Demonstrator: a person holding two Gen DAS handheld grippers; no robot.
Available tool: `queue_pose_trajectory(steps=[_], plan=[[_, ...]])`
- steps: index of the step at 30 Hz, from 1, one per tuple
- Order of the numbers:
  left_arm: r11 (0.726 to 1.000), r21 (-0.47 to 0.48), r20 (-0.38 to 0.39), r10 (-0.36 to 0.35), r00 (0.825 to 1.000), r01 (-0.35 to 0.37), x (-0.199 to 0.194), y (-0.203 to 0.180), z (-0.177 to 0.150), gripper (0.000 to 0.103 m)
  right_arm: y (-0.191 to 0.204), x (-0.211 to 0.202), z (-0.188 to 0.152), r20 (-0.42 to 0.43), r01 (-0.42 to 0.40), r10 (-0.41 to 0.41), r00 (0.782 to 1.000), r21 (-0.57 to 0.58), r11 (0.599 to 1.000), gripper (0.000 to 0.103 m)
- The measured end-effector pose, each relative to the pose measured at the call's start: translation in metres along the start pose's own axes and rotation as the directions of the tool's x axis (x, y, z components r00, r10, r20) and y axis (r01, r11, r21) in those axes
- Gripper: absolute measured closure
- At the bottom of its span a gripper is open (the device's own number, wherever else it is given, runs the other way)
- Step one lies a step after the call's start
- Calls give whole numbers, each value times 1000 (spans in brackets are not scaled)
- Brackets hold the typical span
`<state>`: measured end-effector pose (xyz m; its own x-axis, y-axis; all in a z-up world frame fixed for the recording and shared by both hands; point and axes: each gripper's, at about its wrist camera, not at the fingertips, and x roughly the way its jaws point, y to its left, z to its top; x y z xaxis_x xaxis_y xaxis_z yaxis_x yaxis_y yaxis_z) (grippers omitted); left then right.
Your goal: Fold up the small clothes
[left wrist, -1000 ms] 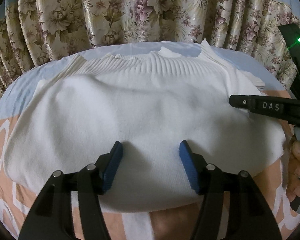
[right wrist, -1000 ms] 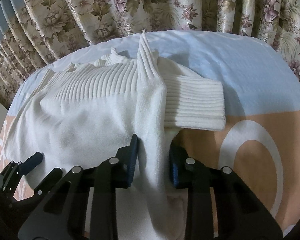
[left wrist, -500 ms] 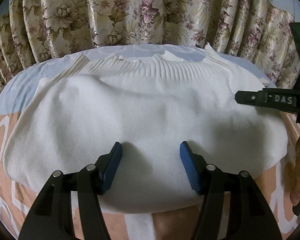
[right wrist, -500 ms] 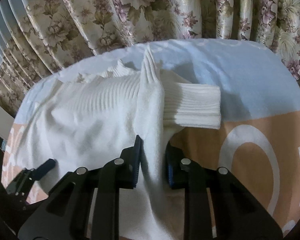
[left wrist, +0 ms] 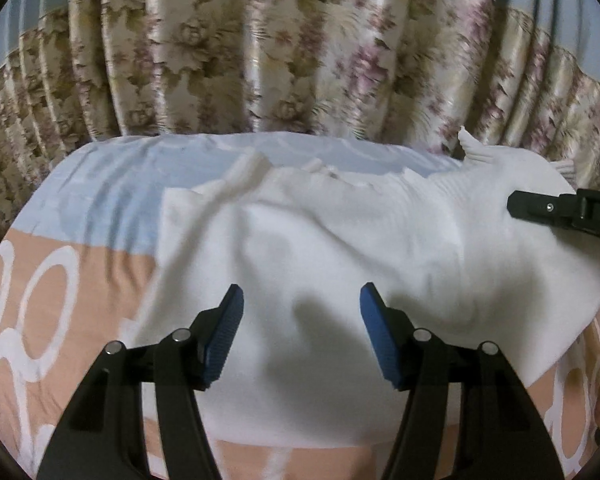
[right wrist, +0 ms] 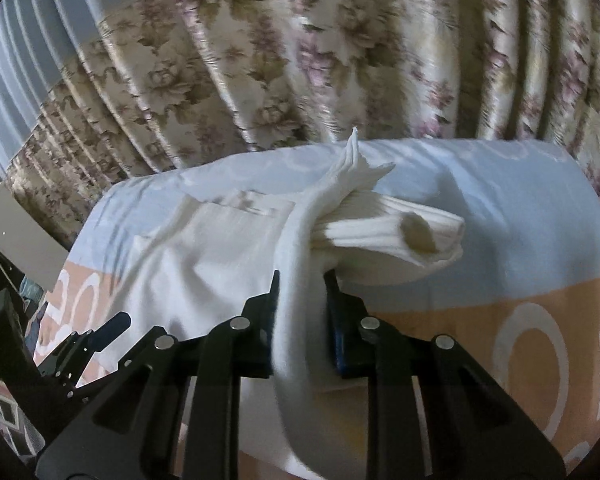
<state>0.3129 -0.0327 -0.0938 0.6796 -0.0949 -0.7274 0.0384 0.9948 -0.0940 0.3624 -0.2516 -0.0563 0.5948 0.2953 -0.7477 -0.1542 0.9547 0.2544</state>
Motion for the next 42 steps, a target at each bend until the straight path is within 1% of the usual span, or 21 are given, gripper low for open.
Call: queue_pose_trajectory(steps=[6,10,13,16,18,20,25,27,28,29,30,31,32,33,34,36,38,42], plan=[[998,-49,20,42,999,-41,-10,51,6,42,59,15,13,-5,-45,44,999,-50,998,83],[992,-94,28,89,996,-86,-16,98,10,42,104,33,18,-23,-80,78,997,-87,993,83],[985,-125,28,124,992,-119,-19,128,8,42,137,54,15,-48,-104,99,994,-108,989,83],[977,-155,9,152,988,-148,-18,159,1,42,169,79,7,-86,-125,115,990,-123,984,83],[974,-163,2,163,987,-160,-19,172,-5,42,188,94,0,-114,-134,119,986,-140,981,83],[972,-167,-2,168,986,-167,-20,180,-9,42,199,106,-6,-131,-126,107,986,-147,981,83],[968,-180,-12,174,985,-173,-21,195,-17,42,199,115,-12,-145,-119,99,984,-141,983,83],[968,-181,-15,173,985,-173,-21,195,-17,42,199,116,-13,-154,-120,98,983,-143,982,80],[969,-181,-15,170,985,-170,-21,193,-17,42,198,114,-11,-158,-126,103,982,-138,982,78],[970,-179,-12,167,986,-167,-21,191,-16,42,198,112,-11,-159,-132,110,981,-134,982,74],[970,-177,-10,165,986,-164,-22,188,-15,42,197,108,-9,-156,-152,132,979,-124,981,65],[972,-172,-7,162,987,-161,-23,185,-14,42,197,102,-6,-146,-174,156,977,-119,977,62],[973,-168,-3,160,987,-159,-23,183,-11,42,199,95,-6,-129,-195,179,975,-121,973,62],[974,-164,2,158,987,-155,-25,179,-9,42,199,85,-3,-96,-203,192,977,-130,970,62],[975,-161,8,155,988,-152,-27,176,-7,42,197,68,1,-40,-207,204,978,-139,968,62],[977,-154,17,151,988,-147,-30,169,-3,42,188,48,7,13,-218,221,975,-126,968,62],[980,-145,27,145,989,-139,-34,158,0,42,175,33,13,55,-186,194,980,-124,975,62],[986,-125,43,117,992,-111,-40,135,6,42,143,24,15,55,-139,144,988,-88,986,62]])
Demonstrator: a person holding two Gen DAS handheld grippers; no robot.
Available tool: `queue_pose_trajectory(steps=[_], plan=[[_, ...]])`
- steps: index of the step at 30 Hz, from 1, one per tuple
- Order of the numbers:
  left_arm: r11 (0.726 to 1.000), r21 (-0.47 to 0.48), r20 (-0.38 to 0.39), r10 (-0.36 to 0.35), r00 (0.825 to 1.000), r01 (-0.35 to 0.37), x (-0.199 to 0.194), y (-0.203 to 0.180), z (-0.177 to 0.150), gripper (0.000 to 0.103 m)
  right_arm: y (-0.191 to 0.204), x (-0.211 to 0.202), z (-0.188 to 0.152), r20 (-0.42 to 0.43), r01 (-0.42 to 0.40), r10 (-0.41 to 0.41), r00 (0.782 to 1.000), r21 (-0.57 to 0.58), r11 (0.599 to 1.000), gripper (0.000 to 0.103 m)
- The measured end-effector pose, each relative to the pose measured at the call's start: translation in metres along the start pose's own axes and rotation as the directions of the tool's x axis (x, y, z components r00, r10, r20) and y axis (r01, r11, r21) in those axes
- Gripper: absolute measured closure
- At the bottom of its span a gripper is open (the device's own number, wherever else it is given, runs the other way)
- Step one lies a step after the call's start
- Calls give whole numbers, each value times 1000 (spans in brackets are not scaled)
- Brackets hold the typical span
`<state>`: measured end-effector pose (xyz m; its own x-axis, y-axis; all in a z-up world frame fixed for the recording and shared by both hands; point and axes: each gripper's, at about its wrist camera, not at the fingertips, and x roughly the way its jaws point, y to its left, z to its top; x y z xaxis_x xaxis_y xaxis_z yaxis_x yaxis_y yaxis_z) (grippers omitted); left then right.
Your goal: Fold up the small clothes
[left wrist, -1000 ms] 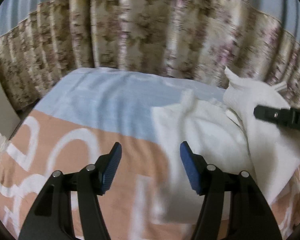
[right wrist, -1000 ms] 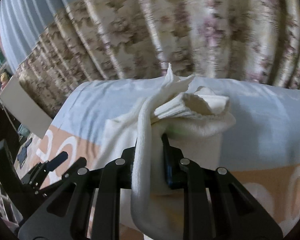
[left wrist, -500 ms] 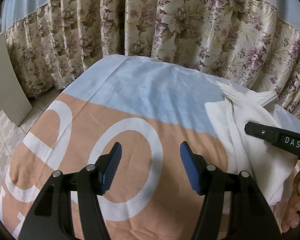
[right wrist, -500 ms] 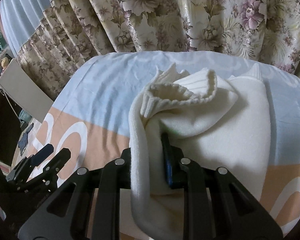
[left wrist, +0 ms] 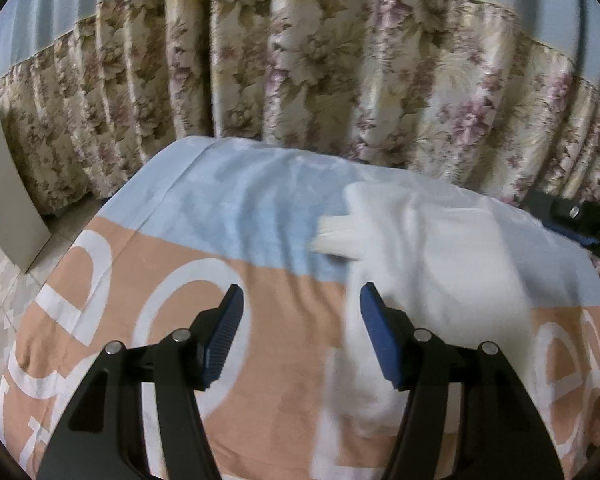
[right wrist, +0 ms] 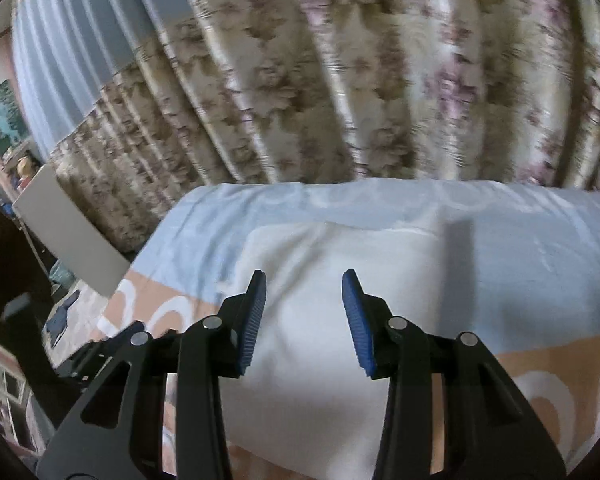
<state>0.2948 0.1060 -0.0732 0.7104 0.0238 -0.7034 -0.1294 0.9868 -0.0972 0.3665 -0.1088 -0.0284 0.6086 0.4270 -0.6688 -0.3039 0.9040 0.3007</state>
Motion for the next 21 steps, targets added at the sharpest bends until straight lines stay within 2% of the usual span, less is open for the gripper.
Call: queue_pose_trajectory(steps=[5,9,14,21], plan=[[998,36,-11,-52,999,52,-1,-33,-4,42,-30,-9,-16,-21,34,-33,999,30,999,62],[999,39,-64,-26,998,28,13,-41,-15,42,-39,-8,-35,-52,51,-50,997,30,998,62],[1000,15,-135,8,991,-6,30,-29,-38,40,-44,8,-67,-132,57,-54,990,25,998,62],[1000,3,-158,22,987,-22,37,-12,-63,27,-47,28,-111,-210,80,-76,975,12,997,61]])
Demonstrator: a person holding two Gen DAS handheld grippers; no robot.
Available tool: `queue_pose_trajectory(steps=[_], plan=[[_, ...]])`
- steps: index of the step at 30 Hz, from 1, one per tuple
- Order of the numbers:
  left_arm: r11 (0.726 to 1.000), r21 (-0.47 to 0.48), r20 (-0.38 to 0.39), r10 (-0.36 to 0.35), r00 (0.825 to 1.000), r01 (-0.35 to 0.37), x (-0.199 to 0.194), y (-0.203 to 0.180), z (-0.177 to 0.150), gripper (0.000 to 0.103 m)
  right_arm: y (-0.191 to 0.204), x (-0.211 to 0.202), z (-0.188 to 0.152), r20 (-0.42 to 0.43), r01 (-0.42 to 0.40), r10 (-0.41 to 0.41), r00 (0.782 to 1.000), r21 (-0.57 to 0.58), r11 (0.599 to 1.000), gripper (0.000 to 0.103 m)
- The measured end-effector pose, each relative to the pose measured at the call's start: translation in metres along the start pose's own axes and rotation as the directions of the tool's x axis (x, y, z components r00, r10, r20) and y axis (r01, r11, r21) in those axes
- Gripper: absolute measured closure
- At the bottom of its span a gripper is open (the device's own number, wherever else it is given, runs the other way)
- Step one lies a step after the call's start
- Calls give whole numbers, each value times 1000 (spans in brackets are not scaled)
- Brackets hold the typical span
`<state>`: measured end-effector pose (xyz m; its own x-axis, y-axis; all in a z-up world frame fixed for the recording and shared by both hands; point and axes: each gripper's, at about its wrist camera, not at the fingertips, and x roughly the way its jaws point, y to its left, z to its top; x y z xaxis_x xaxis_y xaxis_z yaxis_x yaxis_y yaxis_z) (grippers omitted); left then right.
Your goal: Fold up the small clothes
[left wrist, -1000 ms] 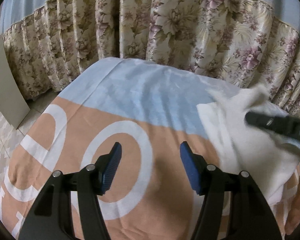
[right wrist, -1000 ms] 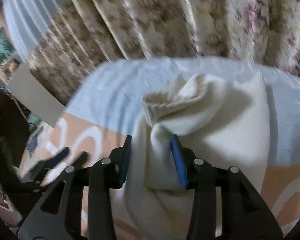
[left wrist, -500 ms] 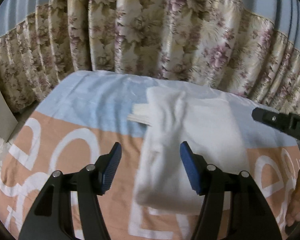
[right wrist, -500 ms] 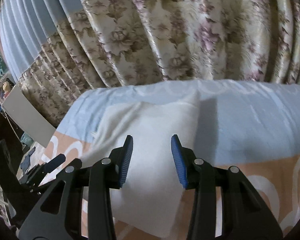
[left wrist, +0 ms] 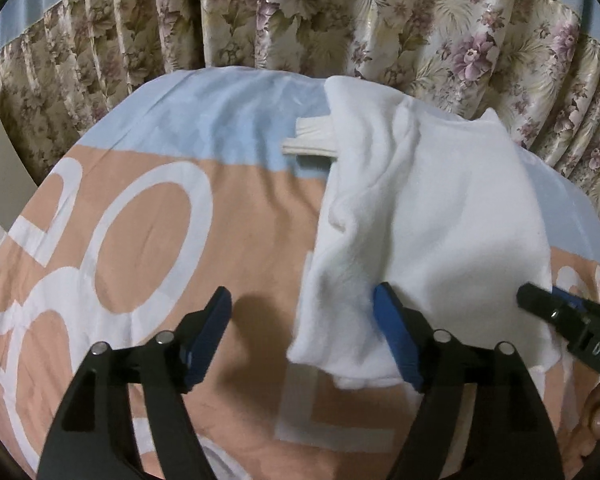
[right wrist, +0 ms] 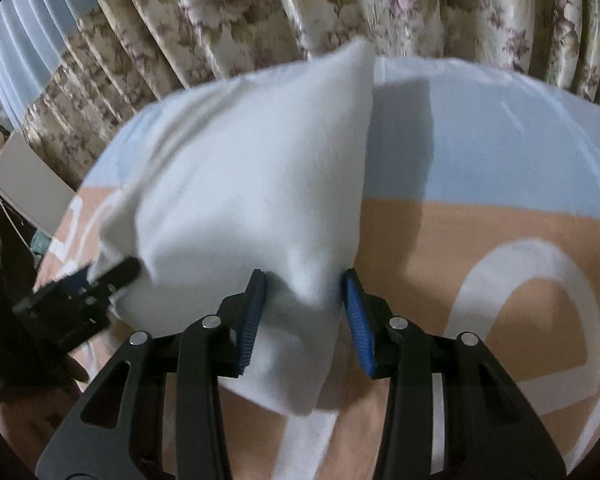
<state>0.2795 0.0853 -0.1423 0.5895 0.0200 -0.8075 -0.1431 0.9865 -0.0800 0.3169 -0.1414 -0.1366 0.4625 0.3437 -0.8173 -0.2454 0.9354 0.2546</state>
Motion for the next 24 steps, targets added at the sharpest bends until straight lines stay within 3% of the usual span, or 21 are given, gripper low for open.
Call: queue_pose_trajectory(steps=[10,14,17,20,24], plan=[[999,14,54,-35,998,34,-18,-1,4,28,2,-12,3,27,-20,20,999,-9,1000,58],[997,51,143,-65,988,58,-43,-10,27,28,3,-24,21,72,-22,23,997,-15,1000,53],[994,84,170,-77,982,63,-47,-19,46,28,2,-28,37,95,-13,14,995,-14,1000,51],[992,102,141,-85,986,70,-33,-24,64,28,1,-25,52,111,8,-6,994,-12,1000,44],[993,58,84,-104,991,99,-5,-17,75,25,-1,-19,62,126,55,-53,991,-7,998,39]])
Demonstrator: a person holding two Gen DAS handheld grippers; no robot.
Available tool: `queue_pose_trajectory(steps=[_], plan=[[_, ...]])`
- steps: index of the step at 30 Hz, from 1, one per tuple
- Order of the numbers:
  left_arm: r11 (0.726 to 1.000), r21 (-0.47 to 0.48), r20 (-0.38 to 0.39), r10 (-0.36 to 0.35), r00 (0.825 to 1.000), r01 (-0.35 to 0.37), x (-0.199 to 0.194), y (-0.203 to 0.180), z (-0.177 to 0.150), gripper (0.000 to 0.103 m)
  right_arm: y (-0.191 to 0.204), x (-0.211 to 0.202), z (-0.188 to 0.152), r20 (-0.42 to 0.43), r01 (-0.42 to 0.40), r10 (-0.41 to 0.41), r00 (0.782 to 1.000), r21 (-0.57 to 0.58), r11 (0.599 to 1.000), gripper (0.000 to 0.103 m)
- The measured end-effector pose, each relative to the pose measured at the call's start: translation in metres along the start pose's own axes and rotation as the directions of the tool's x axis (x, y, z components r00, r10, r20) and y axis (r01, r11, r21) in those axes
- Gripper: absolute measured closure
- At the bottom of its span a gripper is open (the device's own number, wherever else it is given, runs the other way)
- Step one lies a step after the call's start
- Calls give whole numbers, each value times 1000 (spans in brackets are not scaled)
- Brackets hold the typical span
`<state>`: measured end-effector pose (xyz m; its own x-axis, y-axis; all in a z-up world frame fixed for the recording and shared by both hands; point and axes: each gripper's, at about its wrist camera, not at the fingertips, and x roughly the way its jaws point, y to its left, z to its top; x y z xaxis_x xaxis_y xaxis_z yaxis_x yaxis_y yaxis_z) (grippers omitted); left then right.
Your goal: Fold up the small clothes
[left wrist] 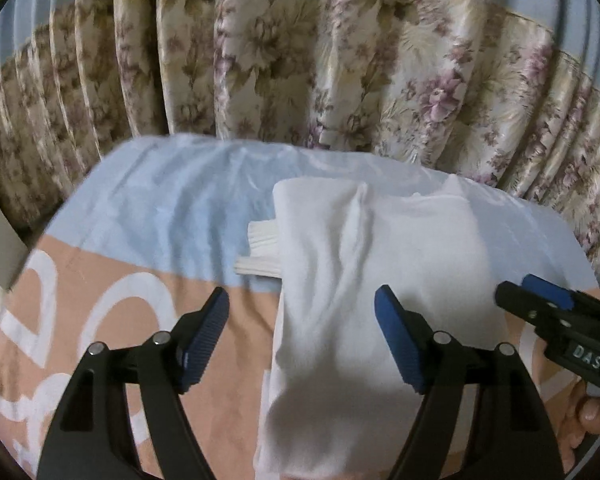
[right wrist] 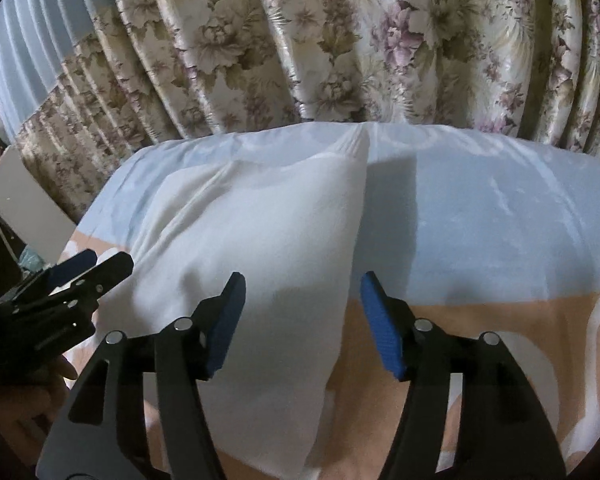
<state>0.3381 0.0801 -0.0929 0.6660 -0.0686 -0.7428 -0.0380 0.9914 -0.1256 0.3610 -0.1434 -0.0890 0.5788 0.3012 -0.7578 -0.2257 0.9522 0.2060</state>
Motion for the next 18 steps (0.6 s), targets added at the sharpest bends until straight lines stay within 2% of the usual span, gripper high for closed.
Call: queue_pose_trajectory(steps=[4,6,10,11,13,18], plan=[[999,-7,-12,-43,999,43,12,3,1,21,-8,7,1,7,14,-14,1000,23,1000,31],[999,29,-23,-30,999,31,19,-2,0,21,-9,9,1,14,23,-24,1000,21,1000,21],[998,62,-92,12,996,-6,41,-4,-6,20,-13,13,2,24,32,-33,999,35,999,20],[998,60,-114,-1,994,8,48,-3,-10,19,-14,14,2,24,31,-32,999,37,999,19],[998,62,-97,-5,995,11,52,-1,-15,16,-14,17,3,18,29,-29,999,33,999,19],[997,81,-73,-16,997,22,53,-1,-19,15,-14,20,4,12,24,-24,1000,23,999,18]])
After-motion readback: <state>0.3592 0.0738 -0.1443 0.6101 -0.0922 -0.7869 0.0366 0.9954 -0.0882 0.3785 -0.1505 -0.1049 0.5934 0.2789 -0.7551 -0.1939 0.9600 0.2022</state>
